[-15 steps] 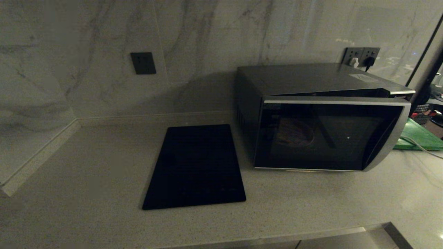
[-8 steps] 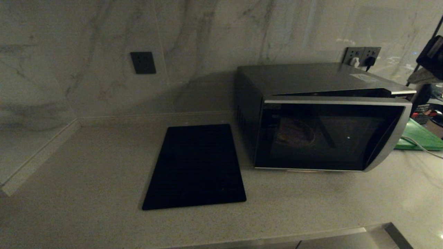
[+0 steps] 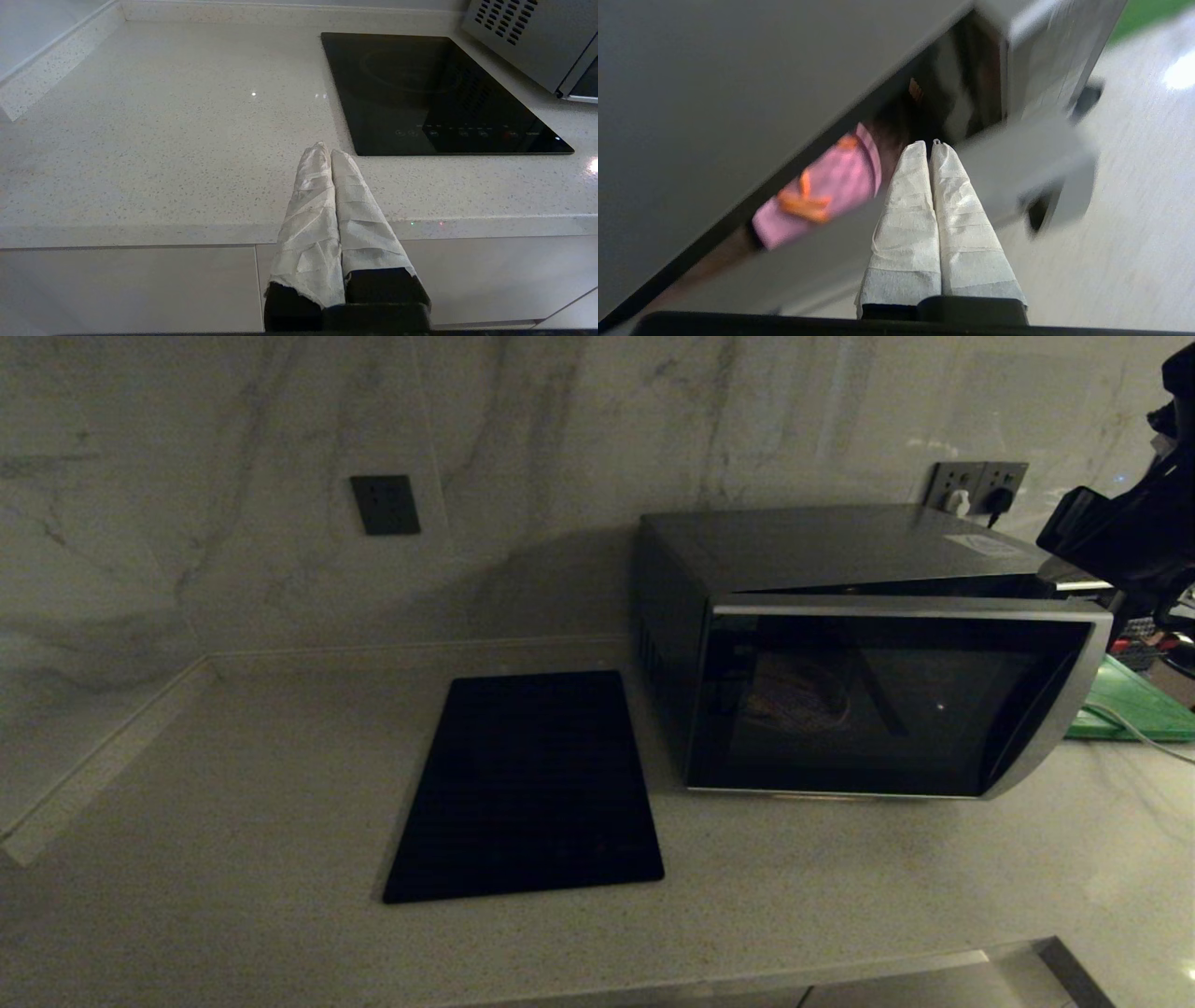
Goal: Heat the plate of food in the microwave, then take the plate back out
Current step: Open the microwave oven
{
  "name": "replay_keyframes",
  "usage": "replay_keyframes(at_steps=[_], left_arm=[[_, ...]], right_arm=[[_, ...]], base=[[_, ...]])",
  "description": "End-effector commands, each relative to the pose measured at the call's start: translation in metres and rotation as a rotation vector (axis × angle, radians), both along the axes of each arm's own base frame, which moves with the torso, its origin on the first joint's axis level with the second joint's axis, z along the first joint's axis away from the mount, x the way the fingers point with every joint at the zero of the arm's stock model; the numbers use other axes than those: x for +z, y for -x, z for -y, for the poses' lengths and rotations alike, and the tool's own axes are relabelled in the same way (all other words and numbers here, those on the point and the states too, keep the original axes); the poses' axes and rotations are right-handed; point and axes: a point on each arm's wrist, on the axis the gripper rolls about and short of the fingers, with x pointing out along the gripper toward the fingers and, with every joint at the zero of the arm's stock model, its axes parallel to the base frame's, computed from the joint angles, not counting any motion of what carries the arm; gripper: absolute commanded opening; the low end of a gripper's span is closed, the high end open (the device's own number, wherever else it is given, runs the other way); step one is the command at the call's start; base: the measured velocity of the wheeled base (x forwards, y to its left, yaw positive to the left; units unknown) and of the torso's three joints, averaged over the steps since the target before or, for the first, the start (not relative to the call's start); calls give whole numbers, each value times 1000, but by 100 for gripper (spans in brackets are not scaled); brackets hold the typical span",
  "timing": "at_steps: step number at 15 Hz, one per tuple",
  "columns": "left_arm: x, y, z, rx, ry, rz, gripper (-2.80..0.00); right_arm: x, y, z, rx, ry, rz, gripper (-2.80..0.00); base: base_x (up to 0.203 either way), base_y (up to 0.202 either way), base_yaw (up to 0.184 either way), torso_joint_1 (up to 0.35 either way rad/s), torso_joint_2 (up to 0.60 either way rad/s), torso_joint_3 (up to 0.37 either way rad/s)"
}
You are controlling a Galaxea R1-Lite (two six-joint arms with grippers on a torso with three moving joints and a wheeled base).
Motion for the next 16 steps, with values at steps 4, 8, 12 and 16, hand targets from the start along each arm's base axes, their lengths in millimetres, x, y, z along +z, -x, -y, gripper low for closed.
replay_keyframes(at_steps=[4,8,12,16], left_arm=[[0,0,0,1,1,-1,-280],[0,0,0,1,1,-1,-280],[0,0,0,3,1,-1,-280],[0,0,0,1,1,-1,-280]], right_arm=[[-8,-23,15,13,110,36,-280],[-20,-37,18,10,129,29,-280],[-30,-45,24,-1,125,1,-280],[-25,-38,22,3,121,-3,-280]], base=[[0,0,0,0,0,0],[0,0,0,0,0,0],[0,0,0,0,0,0],[0,0,0,0,0,0]])
